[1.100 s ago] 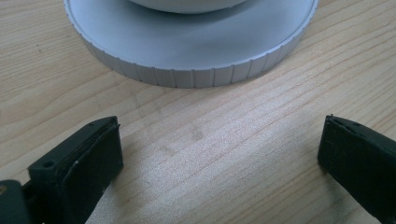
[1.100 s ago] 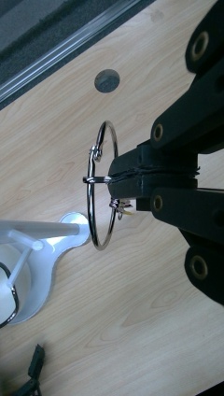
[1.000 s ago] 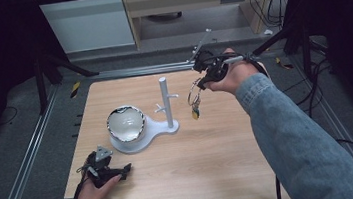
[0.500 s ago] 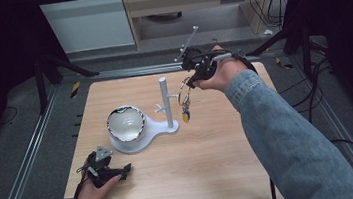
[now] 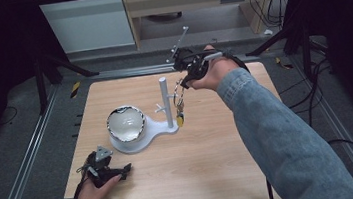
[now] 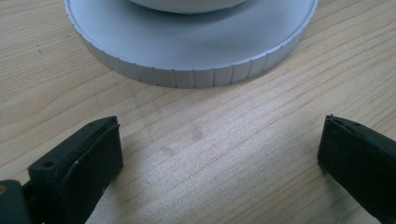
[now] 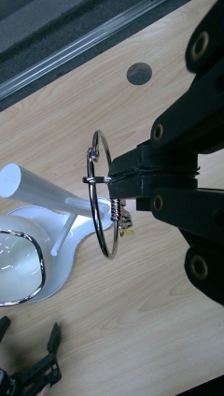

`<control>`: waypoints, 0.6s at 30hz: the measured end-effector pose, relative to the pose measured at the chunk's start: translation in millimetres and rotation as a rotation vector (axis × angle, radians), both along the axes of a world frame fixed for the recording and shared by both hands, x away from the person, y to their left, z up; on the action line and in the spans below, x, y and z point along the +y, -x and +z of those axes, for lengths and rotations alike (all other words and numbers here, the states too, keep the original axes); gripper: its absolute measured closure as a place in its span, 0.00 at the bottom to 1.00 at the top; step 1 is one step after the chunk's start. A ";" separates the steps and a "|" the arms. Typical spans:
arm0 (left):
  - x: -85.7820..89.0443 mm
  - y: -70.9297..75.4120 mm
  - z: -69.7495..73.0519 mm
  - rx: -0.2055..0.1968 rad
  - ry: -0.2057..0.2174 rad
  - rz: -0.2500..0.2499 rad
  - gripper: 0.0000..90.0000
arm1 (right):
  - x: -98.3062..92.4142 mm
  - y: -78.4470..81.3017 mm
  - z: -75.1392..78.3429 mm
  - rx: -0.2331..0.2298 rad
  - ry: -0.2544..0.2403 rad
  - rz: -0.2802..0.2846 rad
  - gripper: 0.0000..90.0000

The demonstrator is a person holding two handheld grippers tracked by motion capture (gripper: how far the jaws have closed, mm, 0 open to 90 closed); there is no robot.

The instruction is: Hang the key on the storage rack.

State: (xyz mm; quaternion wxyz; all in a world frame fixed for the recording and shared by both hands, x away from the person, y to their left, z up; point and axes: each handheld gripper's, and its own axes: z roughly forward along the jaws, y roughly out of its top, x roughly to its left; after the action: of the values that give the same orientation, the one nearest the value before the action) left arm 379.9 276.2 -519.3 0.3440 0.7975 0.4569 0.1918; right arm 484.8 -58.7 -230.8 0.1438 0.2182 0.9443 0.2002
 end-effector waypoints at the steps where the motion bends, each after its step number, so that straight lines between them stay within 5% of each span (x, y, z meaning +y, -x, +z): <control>1: 0.0 0.0 0.0 0.000 0.000 0.000 0.00 | 1.3 -0.6 -1.2 0.001 0.005 0.002 0.99; 18: 0.0 0.0 0.0 0.000 0.000 0.000 0.00 | 16.1 -14.9 -14.2 0.038 0.048 0.001 0.99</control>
State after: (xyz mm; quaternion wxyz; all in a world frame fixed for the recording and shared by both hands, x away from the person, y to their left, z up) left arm 380.0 276.2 -519.3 0.3440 0.7976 0.4569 0.1918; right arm 499.7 -42.6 -245.0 0.1310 0.2177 0.9515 0.1737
